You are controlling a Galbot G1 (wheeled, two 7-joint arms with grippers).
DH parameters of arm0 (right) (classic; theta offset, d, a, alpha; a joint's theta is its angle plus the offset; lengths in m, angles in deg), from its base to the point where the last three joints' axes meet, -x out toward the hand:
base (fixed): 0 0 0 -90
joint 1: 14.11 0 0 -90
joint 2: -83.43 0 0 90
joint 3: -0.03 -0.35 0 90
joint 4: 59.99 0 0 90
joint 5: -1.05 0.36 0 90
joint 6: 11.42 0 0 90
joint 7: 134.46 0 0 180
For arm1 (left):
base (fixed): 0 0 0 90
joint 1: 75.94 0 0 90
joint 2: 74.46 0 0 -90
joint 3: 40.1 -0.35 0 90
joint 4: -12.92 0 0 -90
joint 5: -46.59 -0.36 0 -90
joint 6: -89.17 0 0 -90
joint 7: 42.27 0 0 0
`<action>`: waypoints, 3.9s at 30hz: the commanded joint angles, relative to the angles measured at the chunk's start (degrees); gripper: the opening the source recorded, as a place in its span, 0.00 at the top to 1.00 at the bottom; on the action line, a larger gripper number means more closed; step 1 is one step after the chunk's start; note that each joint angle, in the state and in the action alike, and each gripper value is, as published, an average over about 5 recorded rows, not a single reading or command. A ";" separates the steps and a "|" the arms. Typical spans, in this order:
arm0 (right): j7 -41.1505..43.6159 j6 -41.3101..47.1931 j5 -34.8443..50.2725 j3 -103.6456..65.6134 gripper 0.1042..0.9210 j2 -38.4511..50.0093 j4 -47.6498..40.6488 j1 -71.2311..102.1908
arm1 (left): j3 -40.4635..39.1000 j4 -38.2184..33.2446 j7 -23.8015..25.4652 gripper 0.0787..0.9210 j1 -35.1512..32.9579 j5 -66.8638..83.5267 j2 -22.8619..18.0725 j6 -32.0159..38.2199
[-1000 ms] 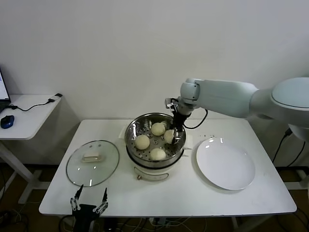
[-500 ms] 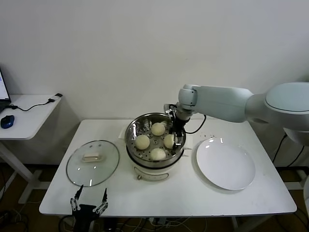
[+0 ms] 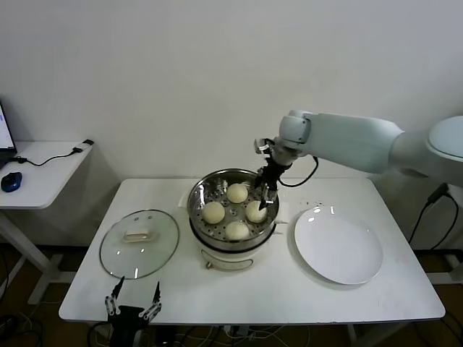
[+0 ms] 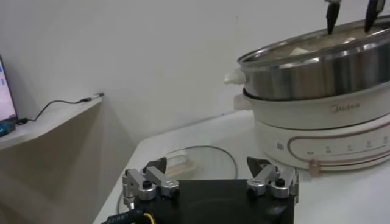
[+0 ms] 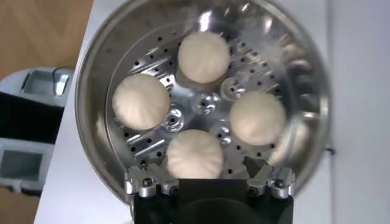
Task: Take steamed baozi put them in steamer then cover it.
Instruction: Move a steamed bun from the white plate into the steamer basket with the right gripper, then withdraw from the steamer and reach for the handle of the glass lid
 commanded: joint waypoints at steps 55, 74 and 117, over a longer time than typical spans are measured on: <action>-40.39 -18.77 -19.83 -127.67 0.12 13.85 30.11 116.90 | 10.10 25.03 -9.37 0.12 24.97 -83.12 0.34 7.63; -39.73 -19.86 -24.01 -129.64 0.12 12.00 29.56 120.12 | 8.37 40.23 -12.83 0.12 37.39 -81.72 2.24 3.51; -38.75 -22.15 -29.66 -127.27 0.12 6.90 23.68 115.79 | 7.08 50.30 -12.70 0.61 45.66 -77.36 3.41 3.05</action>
